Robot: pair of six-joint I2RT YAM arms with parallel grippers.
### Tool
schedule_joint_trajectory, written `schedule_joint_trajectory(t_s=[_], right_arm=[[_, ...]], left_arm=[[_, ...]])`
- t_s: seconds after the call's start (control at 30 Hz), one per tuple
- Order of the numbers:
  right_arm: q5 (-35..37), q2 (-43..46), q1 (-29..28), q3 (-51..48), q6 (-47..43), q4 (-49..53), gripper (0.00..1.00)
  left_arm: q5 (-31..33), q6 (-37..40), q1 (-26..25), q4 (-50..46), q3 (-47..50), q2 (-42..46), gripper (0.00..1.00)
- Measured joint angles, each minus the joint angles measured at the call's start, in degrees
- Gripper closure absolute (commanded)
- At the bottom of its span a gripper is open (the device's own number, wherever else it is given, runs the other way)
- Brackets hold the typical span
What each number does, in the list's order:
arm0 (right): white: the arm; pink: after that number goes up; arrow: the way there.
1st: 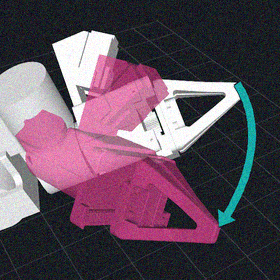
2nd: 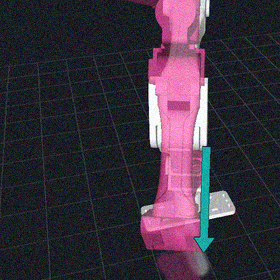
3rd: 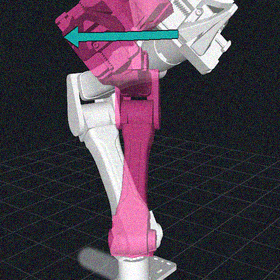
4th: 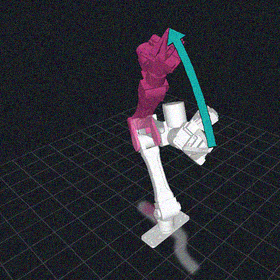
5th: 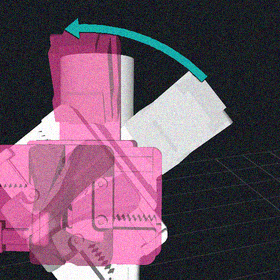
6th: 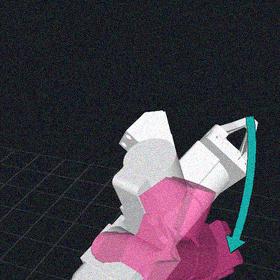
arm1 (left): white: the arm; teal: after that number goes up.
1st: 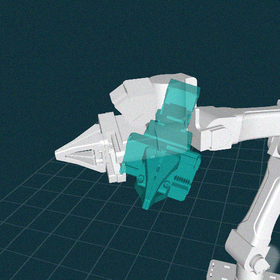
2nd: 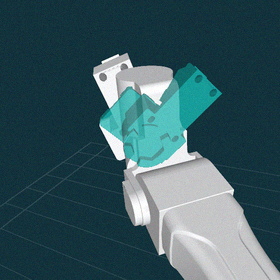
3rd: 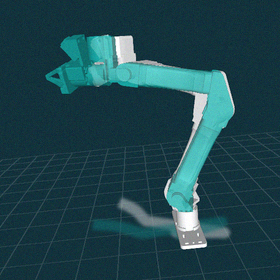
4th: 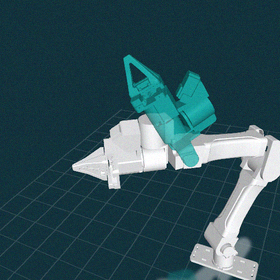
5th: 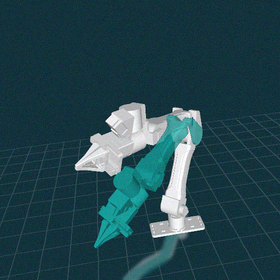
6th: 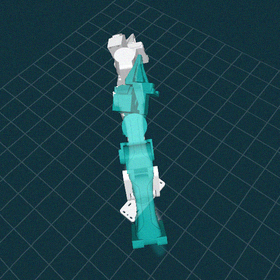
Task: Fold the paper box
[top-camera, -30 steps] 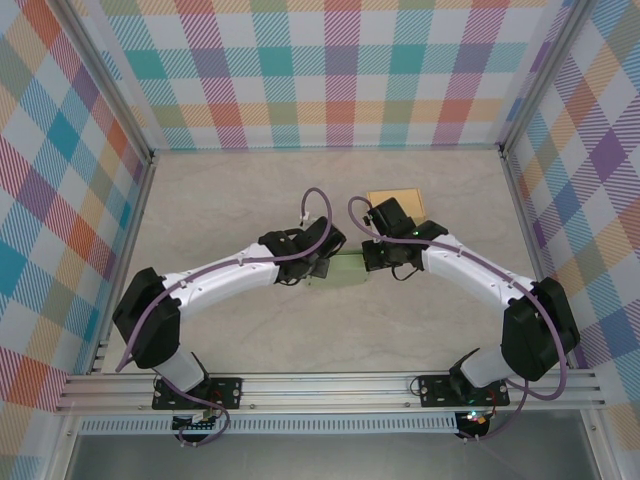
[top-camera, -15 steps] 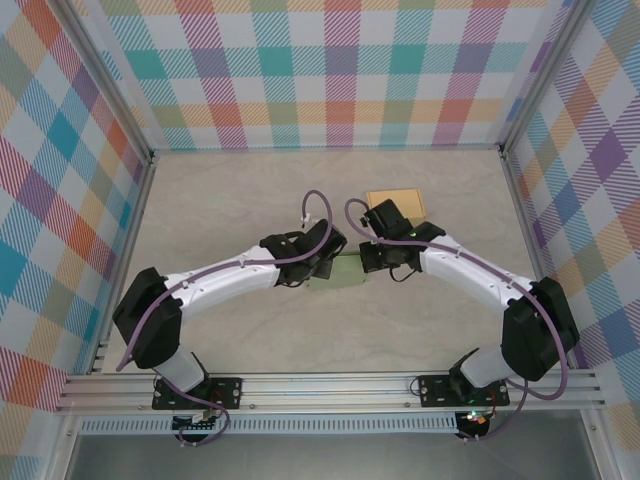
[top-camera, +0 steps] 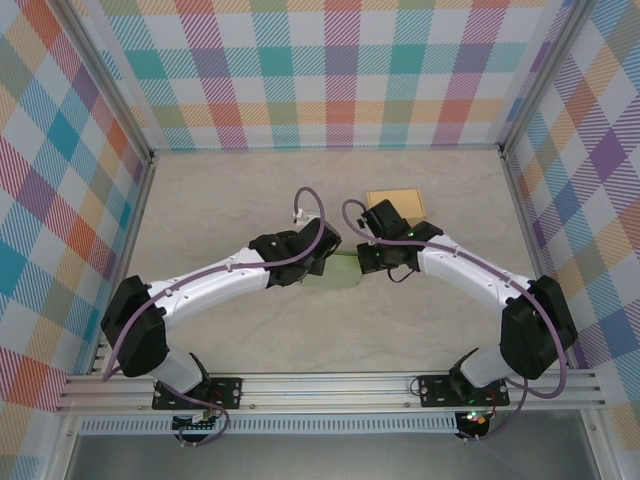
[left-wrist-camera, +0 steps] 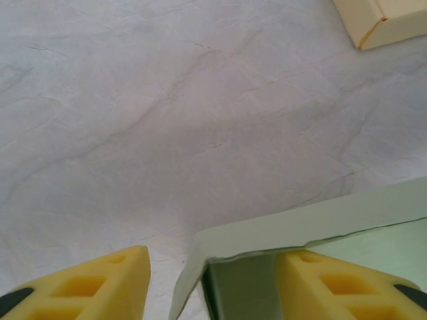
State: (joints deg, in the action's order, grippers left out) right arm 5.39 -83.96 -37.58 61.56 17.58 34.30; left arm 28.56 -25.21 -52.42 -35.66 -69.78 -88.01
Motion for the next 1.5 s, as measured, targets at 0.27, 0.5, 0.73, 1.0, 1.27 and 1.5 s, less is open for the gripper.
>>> schedule_joint_trajectory(t_s=[0.27,0.5,0.73,1.0,1.27,1.5], right_arm=[[0.02,0.0,-0.02,0.26,0.0,0.55,0.93],[0.48,0.0,-0.02,0.81,0.0,1.64,0.93],[1.7,-0.87,-0.09,1.79,0.0,2.69,0.93],[3.45,-1.99,-0.17,2.75,0.0,2.69,0.92],[3.3,-2.08,-1.07,2.75,0.0,2.86,0.75],[3.1,-2.08,-1.16,2.75,-0.02,2.86,0.73]], left_arm=[[0.5,2.6,0.22,-0.22,0.0,0.02,0.81],[-1.95,3.43,0.22,-0.15,-0.07,0.02,0.96],[-4.11,1.79,0.79,0.42,-0.07,-0.46,1.0],[-6.88,-2.49,2.29,1.7,0.24,-1.75,0.99],[-9.44,-5.07,3.19,1.73,0.24,-2.12,0.98],[-9.51,-5.9,3.19,2.21,0.24,-2.49,0.98]])
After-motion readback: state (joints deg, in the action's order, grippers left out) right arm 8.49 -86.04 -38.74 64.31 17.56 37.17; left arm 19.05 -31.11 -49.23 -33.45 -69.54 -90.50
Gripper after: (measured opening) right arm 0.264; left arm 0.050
